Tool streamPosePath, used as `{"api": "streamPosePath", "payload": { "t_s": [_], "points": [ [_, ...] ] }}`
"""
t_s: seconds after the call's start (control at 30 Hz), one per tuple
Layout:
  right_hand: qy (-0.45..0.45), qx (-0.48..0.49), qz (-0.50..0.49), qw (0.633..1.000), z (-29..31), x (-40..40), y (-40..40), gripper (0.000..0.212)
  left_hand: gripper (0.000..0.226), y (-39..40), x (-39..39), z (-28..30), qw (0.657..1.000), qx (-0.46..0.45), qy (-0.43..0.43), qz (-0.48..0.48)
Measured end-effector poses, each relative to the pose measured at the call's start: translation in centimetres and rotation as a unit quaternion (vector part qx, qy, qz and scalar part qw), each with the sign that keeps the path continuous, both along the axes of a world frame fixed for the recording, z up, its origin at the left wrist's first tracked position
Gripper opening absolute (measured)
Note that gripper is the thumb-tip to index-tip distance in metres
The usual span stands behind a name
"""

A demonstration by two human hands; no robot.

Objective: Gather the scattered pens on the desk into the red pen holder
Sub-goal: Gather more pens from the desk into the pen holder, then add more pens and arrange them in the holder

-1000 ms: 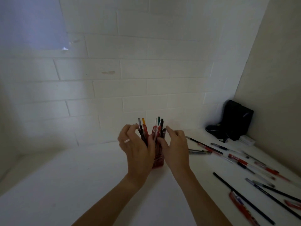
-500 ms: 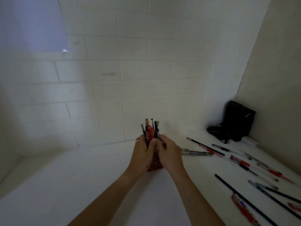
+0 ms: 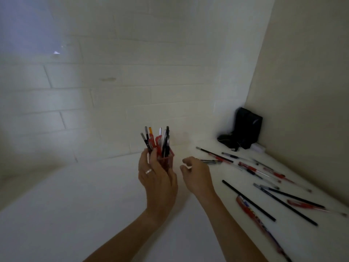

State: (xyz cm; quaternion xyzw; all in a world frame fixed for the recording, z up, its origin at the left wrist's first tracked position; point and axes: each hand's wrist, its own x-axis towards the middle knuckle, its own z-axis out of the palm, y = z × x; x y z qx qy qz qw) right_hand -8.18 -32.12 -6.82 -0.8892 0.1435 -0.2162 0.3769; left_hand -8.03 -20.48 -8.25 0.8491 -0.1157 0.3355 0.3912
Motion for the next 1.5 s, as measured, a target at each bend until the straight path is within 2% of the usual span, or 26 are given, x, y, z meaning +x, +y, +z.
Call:
{"api": "streamPosePath", "payload": {
  "t_s": [0.07, 0.17, 0.3, 0.37, 0.47, 0.6, 0.67, 0.73, 0.8, 0.9, 1.0, 1.07, 1.2, 1.5],
  "points": [
    [0.043, -0.051, -0.046, 0.997, -0.5, -1.8, -2.2, 0.027, 0.063, -1.0, -0.9, -0.8, 0.998, 0.037, -0.021, -0.047],
    [0.105, -0.128, -0.103, 0.981, -0.9, -4.8, -5.8, 0.024, 0.045, -3.0, -1.6, -2.0, 0.986, 0.068, 0.017, -0.15],
    [0.154, -0.181, -0.178, 0.955, -1.2, -8.6, -10.2, 0.019, 0.033, -5.3, -2.7, -2.9, 0.942, 0.14, 0.073, -0.297],
    [0.188, -0.191, -0.183, 0.946, -1.3, -10.2, -11.7, 0.02, 0.038, -6.4, -3.6, -3.4, 0.906, 0.179, 0.064, -0.378],
    [0.203, -0.186, -0.178, 0.945, -1.7, -11.4, -13.7, 0.014, 0.052, -8.4, -4.7, -4.4, 0.86, 0.231, 0.002, -0.455],
    [0.216, -0.168, -0.186, 0.944, -2.4, -12.3, -15.6, 0.019, 0.068, -10.3, -6.3, -4.7, 0.804, 0.292, -0.043, -0.517],
    [0.243, -0.156, -0.177, 0.941, -2.0, -12.7, -16.2, 0.015, 0.07, -10.6, -6.8, -4.3, 0.79, 0.338, -0.041, -0.51],
    [0.287, -0.145, -0.166, 0.932, -1.3, -13.1, -16.5, 0.013, 0.06, -10.6, -6.6, -4.4, 0.796, 0.349, -0.043, -0.493],
    [0.323, -0.13, -0.151, 0.925, -0.9, -13.2, -16.4, 0.033, 0.051, -10.3, -5.8, -4.5, 0.807, 0.352, -0.037, -0.473],
    [0.368, -0.124, -0.093, 0.917, -0.3, -13.1, -15.4, 0.038, 0.043, -9.7, -4.2, -4.5, 0.83, 0.338, -0.044, -0.441],
    [0.342, -0.109, -0.033, 0.933, -0.1, -12.7, -13.9, 0.046, 0.046, -9.0, -3.4, -3.6, 0.845, 0.336, -0.034, -0.416],
    [0.309, -0.086, -0.018, 0.947, 0.0, -12.4, -12.7, 0.048, 0.038, -8.8, -2.9, -3.5, 0.854, 0.323, -0.02, -0.408],
    [0.274, -0.066, -0.008, 0.959, -0.5, -11.2, -10.7, 0.028, 0.023, -8.4, -2.2, -4.2, 0.874, 0.279, 0.003, -0.398],
    [0.296, -0.044, -0.024, 0.954, 0.0, -8.7, -7.7, 0.032, 0.029, -6.7, -0.9, -4.4, 0.893, 0.246, 0.022, -0.376]
  ]
}}
